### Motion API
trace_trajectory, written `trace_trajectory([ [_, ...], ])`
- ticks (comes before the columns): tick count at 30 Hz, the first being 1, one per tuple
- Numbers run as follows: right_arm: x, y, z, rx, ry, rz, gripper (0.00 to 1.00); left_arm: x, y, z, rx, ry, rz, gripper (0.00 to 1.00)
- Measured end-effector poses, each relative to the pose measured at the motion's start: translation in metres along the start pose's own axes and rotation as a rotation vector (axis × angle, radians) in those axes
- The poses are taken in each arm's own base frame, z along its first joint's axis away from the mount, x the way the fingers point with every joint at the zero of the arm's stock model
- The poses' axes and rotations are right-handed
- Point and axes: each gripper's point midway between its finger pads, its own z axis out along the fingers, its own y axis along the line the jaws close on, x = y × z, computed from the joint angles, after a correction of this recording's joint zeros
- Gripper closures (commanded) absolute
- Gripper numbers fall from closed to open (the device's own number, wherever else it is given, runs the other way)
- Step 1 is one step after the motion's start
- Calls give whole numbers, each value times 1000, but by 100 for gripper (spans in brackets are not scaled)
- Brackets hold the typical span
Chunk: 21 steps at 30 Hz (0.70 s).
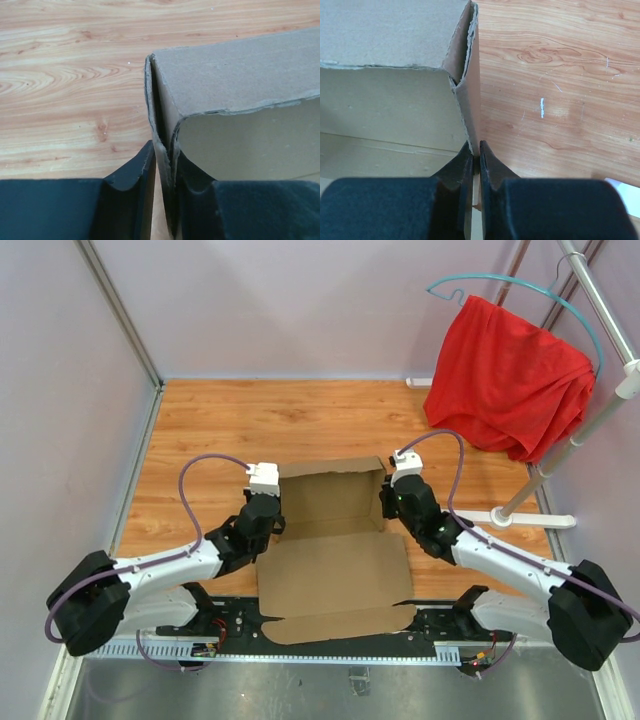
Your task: Fold the paper box
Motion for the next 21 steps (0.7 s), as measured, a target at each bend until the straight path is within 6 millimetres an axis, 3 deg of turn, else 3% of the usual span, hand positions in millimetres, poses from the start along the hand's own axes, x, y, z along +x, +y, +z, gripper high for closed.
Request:
trace_trajectory([
  [4,-1,2,2,14,12,1,99,7,-3,-9,66,11,-7,67],
  [9,-2,1,3,28,18,6,99,9,-12,-18,152,25,-44,68],
  [13,-3,0,3,36,23,3,99,20,-15,-20,167,69,-50,78],
  [17,-2,-1,3,41,28,1,99,24,-15,-16,133,117,-52,99],
  [21,-2,-2,2,50,33,-2,99,24,-16,-6,64,167,-52,100],
])
